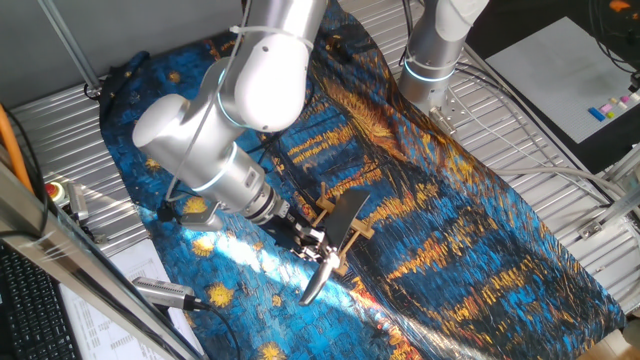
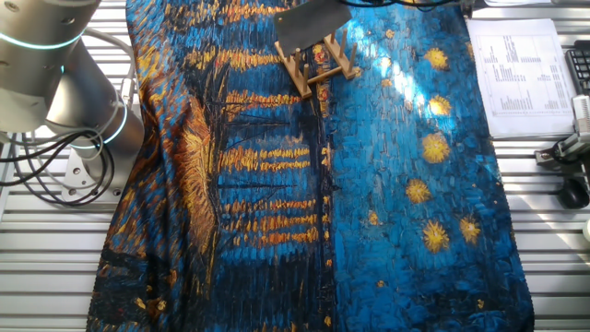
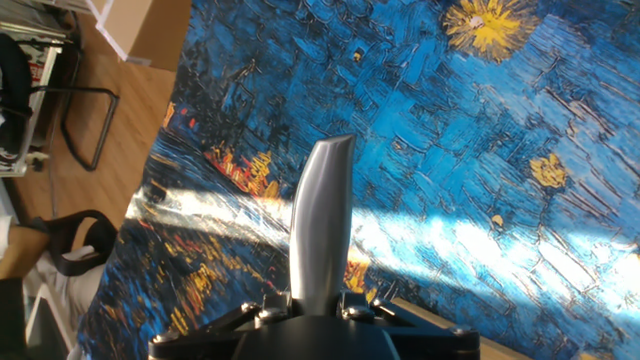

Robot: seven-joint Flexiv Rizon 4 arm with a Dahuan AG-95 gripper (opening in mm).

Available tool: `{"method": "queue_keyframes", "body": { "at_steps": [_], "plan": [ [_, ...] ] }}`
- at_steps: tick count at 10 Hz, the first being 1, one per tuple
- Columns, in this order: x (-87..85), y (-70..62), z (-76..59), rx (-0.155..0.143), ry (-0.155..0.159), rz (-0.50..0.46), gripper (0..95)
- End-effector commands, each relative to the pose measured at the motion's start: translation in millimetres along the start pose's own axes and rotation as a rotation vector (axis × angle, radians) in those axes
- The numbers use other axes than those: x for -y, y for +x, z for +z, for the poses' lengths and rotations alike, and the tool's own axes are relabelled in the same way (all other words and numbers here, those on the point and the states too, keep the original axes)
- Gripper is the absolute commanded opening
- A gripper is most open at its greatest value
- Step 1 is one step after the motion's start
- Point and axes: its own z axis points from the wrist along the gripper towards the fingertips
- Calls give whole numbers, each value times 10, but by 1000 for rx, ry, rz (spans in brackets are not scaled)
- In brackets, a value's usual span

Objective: Put the knife on the knife rack

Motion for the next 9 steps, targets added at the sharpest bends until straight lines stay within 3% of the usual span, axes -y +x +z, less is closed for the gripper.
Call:
{"method": "queue_keyframes", "body": {
  "at_steps": [1,9],
  "plan": [
    [2,8,1,7,-15,3,0],
    [81,43,22,4,-41,28,0]
  ]
}}
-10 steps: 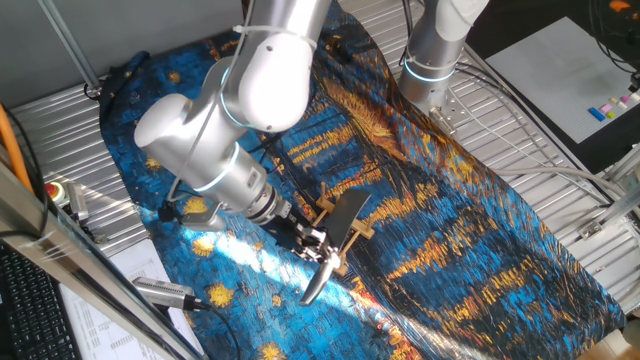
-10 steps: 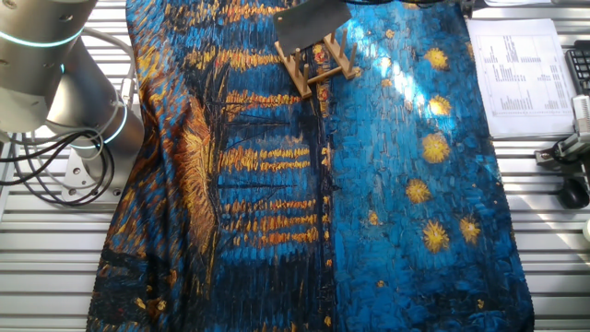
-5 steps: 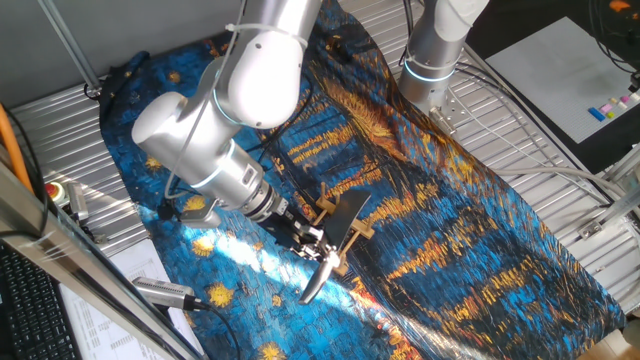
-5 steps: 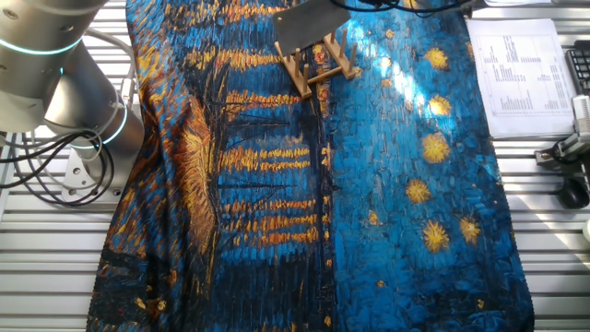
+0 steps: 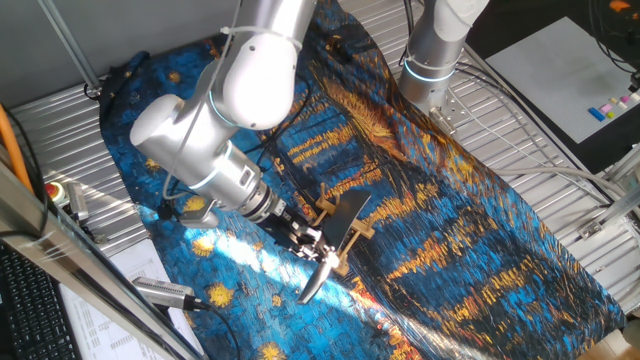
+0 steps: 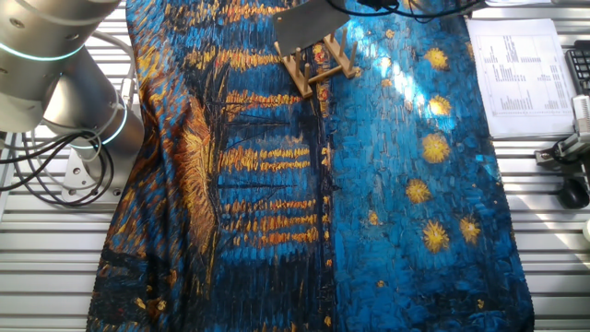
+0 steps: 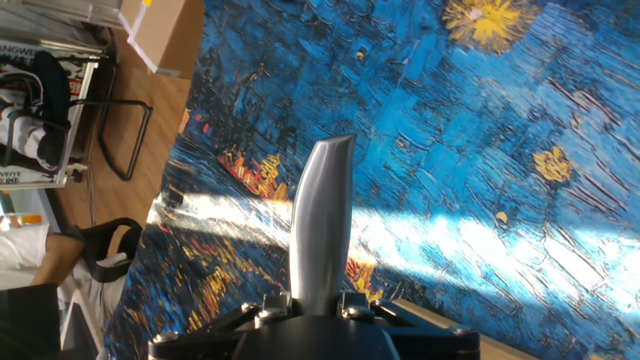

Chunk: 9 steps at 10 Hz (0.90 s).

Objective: Put the knife on the knife rack

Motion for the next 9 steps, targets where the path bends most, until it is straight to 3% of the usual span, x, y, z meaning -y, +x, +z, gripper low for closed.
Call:
{"method": "queue_keyframes", "body": {
  "at_steps": [1,9],
  "plan": [
    [22,22,-29,-2,-12,0,0],
    [75,-19,-43,-9,-37,64,0]
  ]
}}
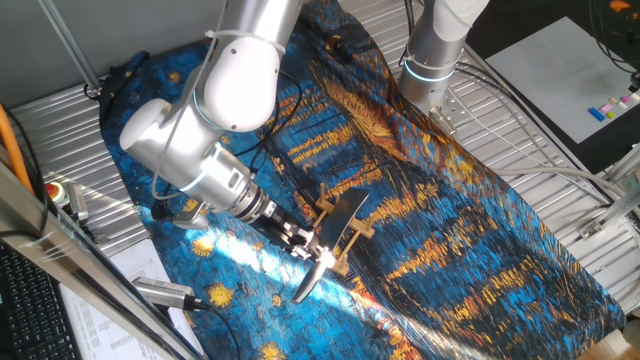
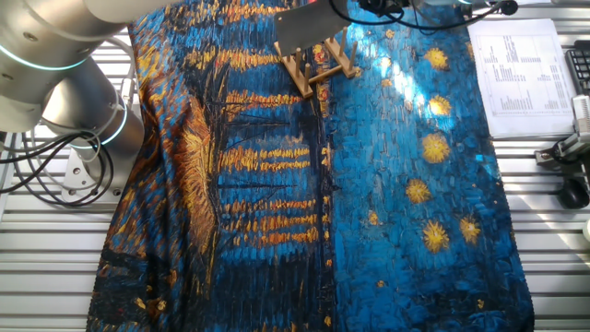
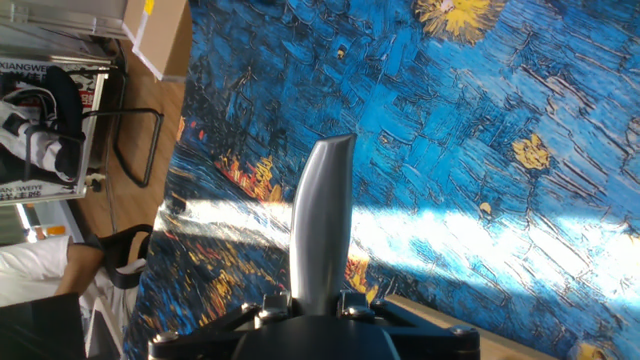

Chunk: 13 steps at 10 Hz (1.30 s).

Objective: Put the knife on the knife rack

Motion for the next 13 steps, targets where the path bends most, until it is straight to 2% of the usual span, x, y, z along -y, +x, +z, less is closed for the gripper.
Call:
{"method": "queue_keyframes", "body": {
  "at_steps": [1,13],
  "plan": [
    [6,3,9,3,-3,15,0],
    [100,-68,70,4,-24,55,0]
  ]
}}
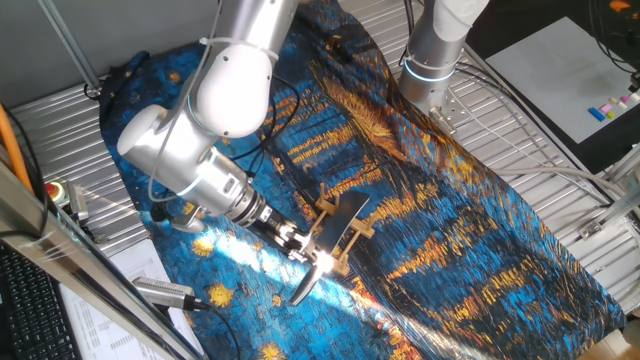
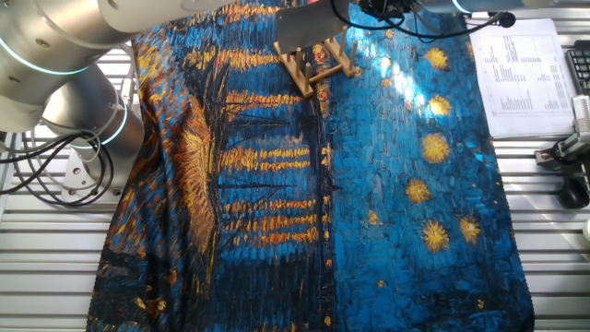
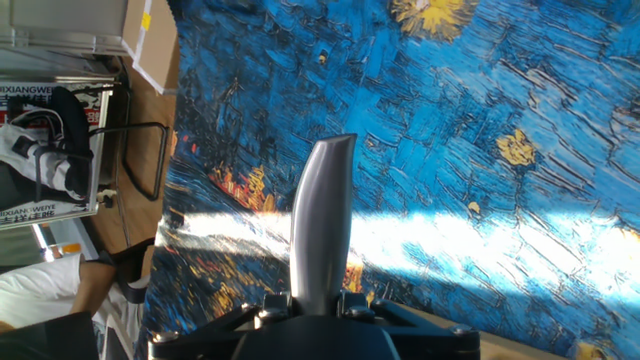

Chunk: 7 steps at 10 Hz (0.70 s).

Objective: Put the knife on the knife rack

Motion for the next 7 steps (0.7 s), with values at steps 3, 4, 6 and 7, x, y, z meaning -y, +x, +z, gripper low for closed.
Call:
{"method": "queue_keyframes", "body": {
  "at_steps": [3,4,6,7],
  "plan": [
    [7,-4,5,-1,-2,2,0],
    [15,-11,2,-1,-3,2,0],
    [28,-25,-3,-2,-3,0,0],
    [46,-36,-4,-3,-4,-3,0]
  ]
}}
